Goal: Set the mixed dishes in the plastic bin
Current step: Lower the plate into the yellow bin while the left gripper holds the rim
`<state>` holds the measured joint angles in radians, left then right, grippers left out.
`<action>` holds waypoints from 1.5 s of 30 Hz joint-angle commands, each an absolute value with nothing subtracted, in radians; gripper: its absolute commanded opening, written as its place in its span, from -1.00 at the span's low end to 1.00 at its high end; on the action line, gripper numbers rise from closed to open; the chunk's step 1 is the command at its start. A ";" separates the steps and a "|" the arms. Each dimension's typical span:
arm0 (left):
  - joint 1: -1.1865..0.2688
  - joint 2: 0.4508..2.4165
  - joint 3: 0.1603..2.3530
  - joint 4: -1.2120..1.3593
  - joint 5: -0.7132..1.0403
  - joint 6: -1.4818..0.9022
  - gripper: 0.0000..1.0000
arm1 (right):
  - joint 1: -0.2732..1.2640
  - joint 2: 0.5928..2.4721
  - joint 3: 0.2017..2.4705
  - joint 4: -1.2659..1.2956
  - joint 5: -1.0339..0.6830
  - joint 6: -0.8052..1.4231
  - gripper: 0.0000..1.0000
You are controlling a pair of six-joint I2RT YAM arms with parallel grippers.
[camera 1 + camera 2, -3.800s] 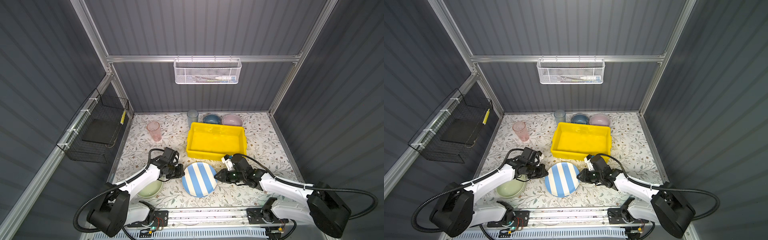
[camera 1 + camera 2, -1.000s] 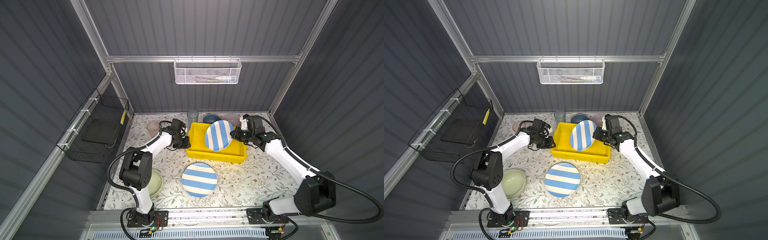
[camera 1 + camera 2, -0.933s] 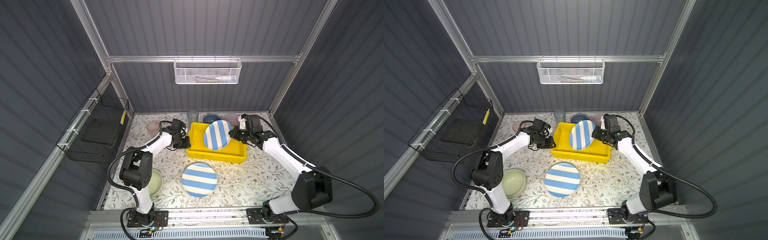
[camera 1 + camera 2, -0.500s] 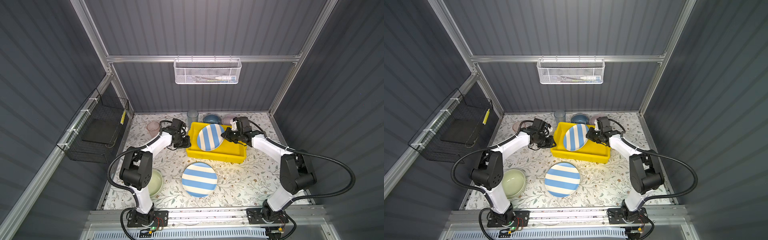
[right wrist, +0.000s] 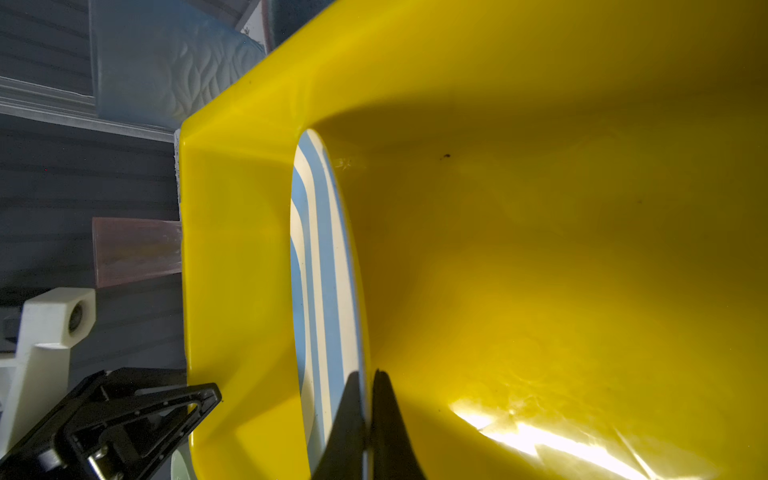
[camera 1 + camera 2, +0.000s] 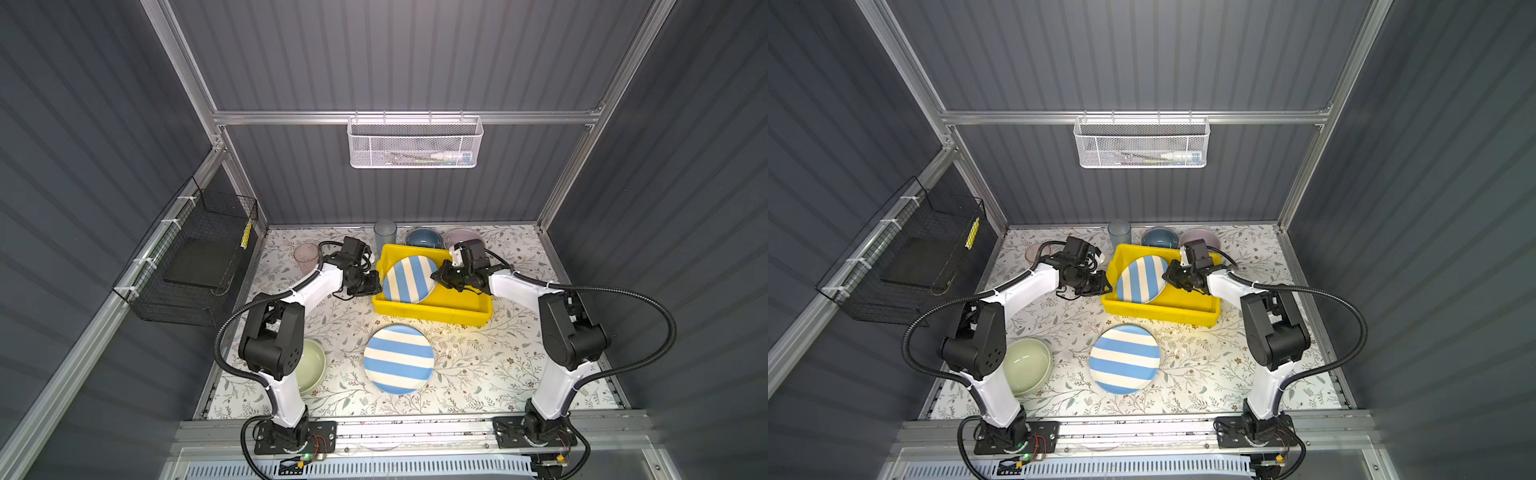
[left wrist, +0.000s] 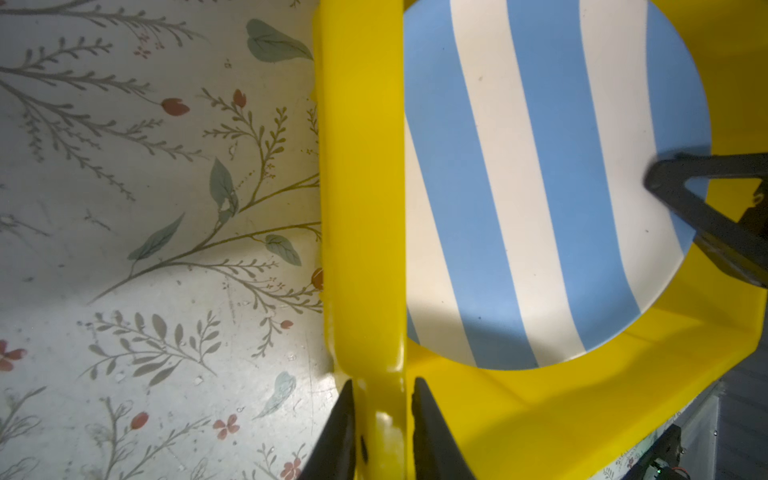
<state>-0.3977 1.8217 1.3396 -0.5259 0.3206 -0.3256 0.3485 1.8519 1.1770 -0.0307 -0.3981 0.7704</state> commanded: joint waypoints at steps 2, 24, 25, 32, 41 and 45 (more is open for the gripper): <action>-0.399 1.799 1.326 -0.510 0.377 -0.339 -0.52 | 0.357 1.880 1.194 0.041 -0.415 0.790 -0.87; -0.399 1.777 1.315 -0.502 0.397 -0.349 -0.52 | 0.400 1.936 1.288 -0.199 -0.201 0.647 -0.09; -0.399 1.776 1.316 -0.502 0.397 -0.348 -0.52 | 0.405 1.937 1.297 -0.213 -0.187 0.638 -0.06; -0.399 1.769 1.318 -0.506 0.393 -0.346 -0.52 | 0.435 1.963 1.350 -0.291 -0.117 0.597 0.03; -0.399 1.760 1.317 -0.519 0.381 -0.338 -0.52 | 0.450 1.986 1.381 -0.340 -0.071 0.577 0.12; -0.399 1.761 1.315 -0.517 0.381 -0.339 -0.51 | 0.453 1.988 1.382 -0.354 -0.048 0.569 0.17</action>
<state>-0.3920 1.8027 1.3209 -0.5163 0.3603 -0.3435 0.4458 1.9739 1.3544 -0.3256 -0.0814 0.5888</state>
